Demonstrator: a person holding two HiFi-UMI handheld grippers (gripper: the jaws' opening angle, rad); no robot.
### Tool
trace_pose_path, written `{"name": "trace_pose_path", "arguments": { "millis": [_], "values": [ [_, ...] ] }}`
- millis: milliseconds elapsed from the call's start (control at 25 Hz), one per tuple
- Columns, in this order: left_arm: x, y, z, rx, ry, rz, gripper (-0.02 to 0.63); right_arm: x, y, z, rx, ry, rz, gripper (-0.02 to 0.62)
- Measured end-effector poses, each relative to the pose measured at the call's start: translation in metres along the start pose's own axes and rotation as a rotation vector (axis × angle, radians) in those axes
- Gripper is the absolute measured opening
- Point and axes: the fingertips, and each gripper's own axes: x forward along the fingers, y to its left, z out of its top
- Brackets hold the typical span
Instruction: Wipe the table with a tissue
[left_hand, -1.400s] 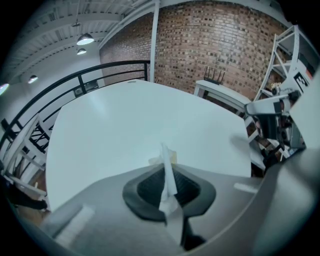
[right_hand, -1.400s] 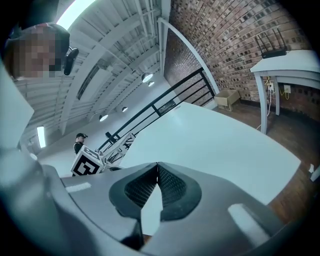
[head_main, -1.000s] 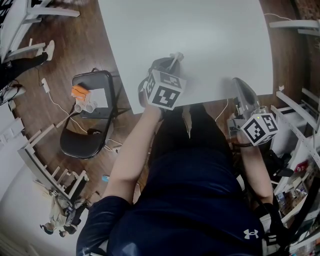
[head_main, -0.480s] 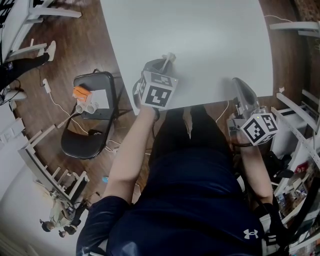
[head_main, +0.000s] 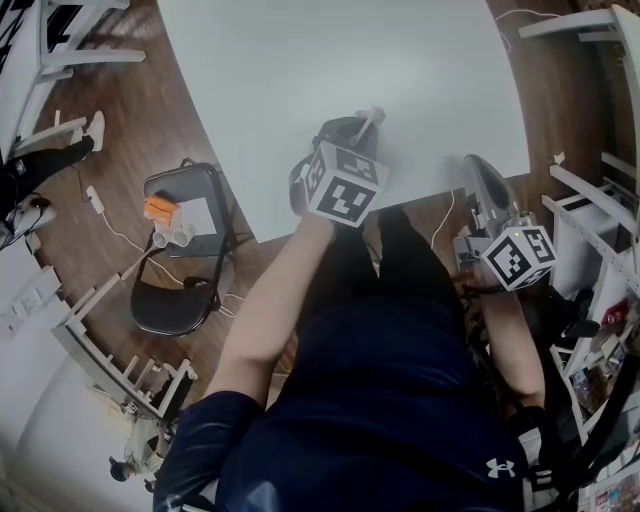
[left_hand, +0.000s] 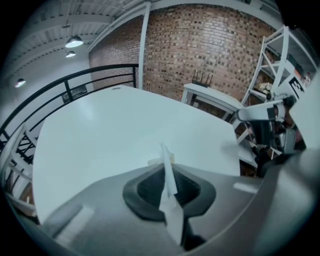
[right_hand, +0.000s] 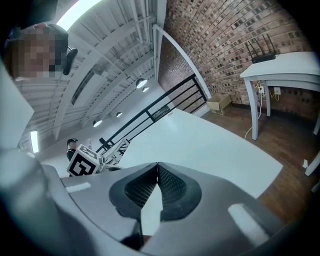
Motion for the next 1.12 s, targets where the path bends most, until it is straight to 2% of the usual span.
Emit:
{"name": "trace_pose_path", "arguments": {
  "millis": [120,280,400,640,920,1120],
  "values": [
    [0.016,-0.017,0.0,0.045,0.017,-0.025,0.017,-0.011,-0.011,0.001,0.013,-0.019,-0.03,0.011],
    [0.024,-0.015,-0.004,0.072,0.039,-0.021,0.017,-0.023,-0.026,0.003,0.029,-0.036,-0.068,0.011],
    [0.023,-0.012,-0.004,0.045,0.039,-0.024,0.017,-0.026,-0.032,0.001,0.038,-0.038,-0.081,0.011],
    [0.016,0.009,-0.01,-0.013,0.035,0.016,0.017,-0.013,-0.017,0.0,0.023,-0.018,-0.044,0.011],
    [0.002,0.04,-0.023,-0.114,0.021,0.075,0.017,0.003,0.001,0.004,-0.07,0.021,-0.003,0.011],
    [-0.012,0.057,-0.039,-0.15,0.027,0.108,0.017,0.019,0.016,0.004,-0.107,0.047,0.028,0.011]
  ]
}}
